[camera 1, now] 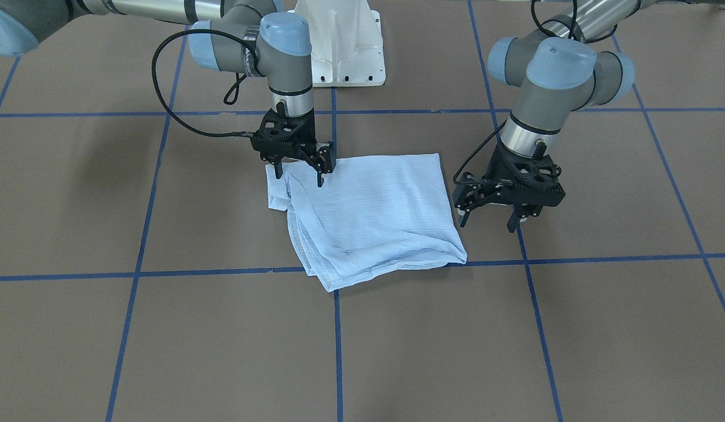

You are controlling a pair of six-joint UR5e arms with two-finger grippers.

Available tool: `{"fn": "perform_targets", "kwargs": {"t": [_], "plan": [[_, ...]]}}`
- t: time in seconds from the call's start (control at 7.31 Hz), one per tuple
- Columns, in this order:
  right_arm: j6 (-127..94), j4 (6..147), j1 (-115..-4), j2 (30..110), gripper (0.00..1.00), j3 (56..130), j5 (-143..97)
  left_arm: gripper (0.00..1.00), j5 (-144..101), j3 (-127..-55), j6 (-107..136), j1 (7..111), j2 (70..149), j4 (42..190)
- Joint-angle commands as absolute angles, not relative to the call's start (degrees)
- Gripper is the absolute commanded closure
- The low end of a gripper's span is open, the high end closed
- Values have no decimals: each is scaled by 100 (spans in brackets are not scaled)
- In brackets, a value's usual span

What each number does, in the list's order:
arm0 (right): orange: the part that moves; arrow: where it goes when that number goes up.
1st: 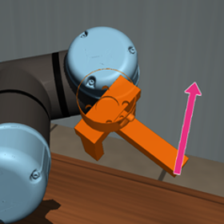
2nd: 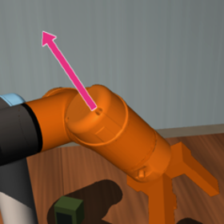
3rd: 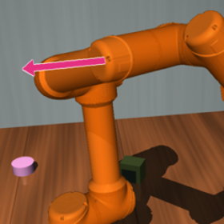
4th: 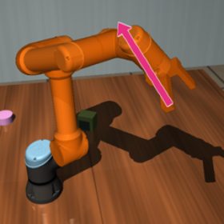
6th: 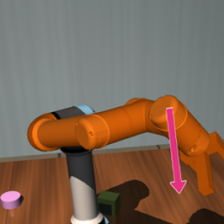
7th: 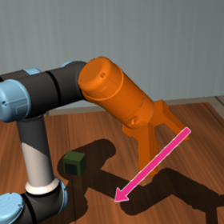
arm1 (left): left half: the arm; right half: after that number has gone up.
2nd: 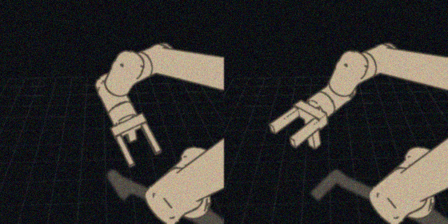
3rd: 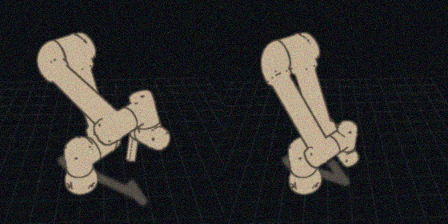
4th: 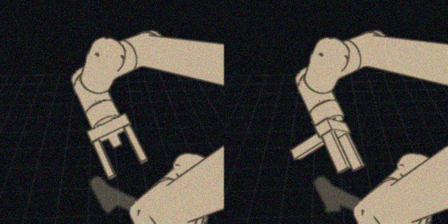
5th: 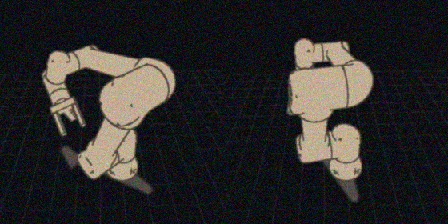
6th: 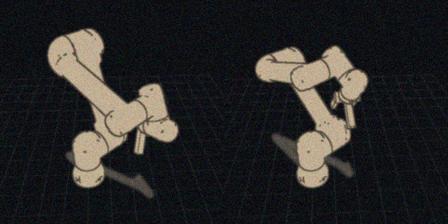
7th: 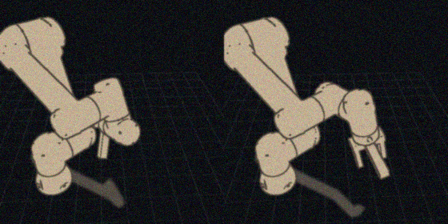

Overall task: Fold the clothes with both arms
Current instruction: 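Press the folded shirt's side flat with the right gripper while the left gripper waits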

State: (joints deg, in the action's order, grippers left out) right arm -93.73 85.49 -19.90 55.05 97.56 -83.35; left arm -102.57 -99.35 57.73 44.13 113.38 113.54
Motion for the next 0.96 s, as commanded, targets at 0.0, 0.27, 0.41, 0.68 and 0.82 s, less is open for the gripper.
{"fn": "perform_targets", "kwargs": {"t": [0.0,0.27,0.41,0.68,0.82], "plan": [[-9352,8036,-1759,5852,0,9730,-8192,0,-10257,-9940,5783,4412,11338,11355],[-9325,7989,-1723,5906,0,9756,-8148,0,-10257,-9940,5818,4412,11338,11355],[-9316,7989,-1723,5906,0,9756,-8147,0,-10257,-9932,5818,4412,11338,11355],[-9255,8042,-1827,5854,0,9843,-8173,0,-10266,-9940,5818,4412,11338,11355],[-8959,8320,-2124,5810,0,10079,-8478,0,-10266,-9940,5818,4412,11338,11355]]}}
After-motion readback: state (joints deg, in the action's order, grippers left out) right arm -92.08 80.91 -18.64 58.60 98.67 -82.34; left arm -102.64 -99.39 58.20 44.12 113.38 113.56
